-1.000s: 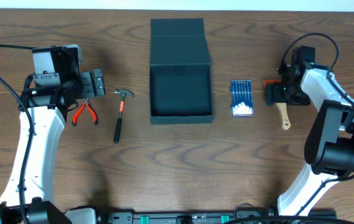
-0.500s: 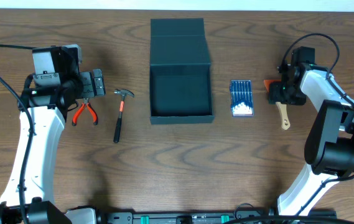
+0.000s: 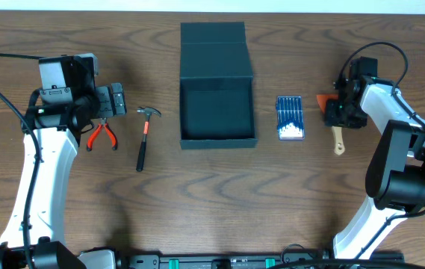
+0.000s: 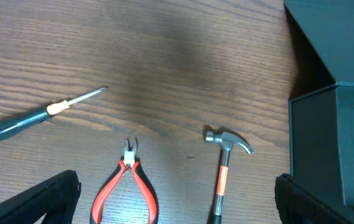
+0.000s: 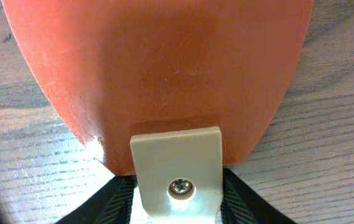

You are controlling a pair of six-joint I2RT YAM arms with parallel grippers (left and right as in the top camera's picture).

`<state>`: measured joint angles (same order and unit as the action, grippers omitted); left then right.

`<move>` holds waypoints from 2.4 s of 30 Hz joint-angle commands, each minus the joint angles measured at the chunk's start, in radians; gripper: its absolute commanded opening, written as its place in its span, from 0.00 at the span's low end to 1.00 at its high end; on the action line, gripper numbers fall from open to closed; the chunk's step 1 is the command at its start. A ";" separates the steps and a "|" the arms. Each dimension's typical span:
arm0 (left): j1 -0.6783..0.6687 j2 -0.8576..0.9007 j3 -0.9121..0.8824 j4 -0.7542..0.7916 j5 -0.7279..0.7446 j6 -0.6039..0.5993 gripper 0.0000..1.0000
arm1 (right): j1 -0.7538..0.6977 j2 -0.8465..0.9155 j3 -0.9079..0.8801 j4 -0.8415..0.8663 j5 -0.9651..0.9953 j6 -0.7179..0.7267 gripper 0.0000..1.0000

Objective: Pack container
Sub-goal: 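Carry the scraper into the black box and release it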

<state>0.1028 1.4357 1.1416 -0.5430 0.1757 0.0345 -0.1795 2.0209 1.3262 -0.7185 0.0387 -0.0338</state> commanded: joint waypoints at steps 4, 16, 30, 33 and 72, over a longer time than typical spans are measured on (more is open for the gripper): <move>-0.001 0.006 0.020 -0.003 -0.012 0.014 0.98 | -0.009 0.022 -0.018 0.002 0.017 0.003 0.37; -0.001 0.006 0.020 -0.003 -0.012 0.014 0.98 | -0.005 -0.013 0.027 -0.026 -0.024 0.006 0.20; -0.001 0.006 0.020 -0.003 -0.012 0.014 0.98 | 0.278 -0.320 0.277 -0.109 -0.236 -0.218 0.01; -0.001 0.006 0.020 -0.003 -0.012 0.014 0.98 | 0.414 -0.360 0.277 -0.113 -0.283 -0.436 0.01; -0.001 0.006 0.020 -0.003 -0.012 0.014 0.99 | 0.649 0.105 0.275 0.117 -0.276 -1.133 0.01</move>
<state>0.1028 1.4357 1.1416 -0.5430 0.1757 0.0345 0.4805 2.1017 1.6005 -0.6109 -0.2260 -1.1572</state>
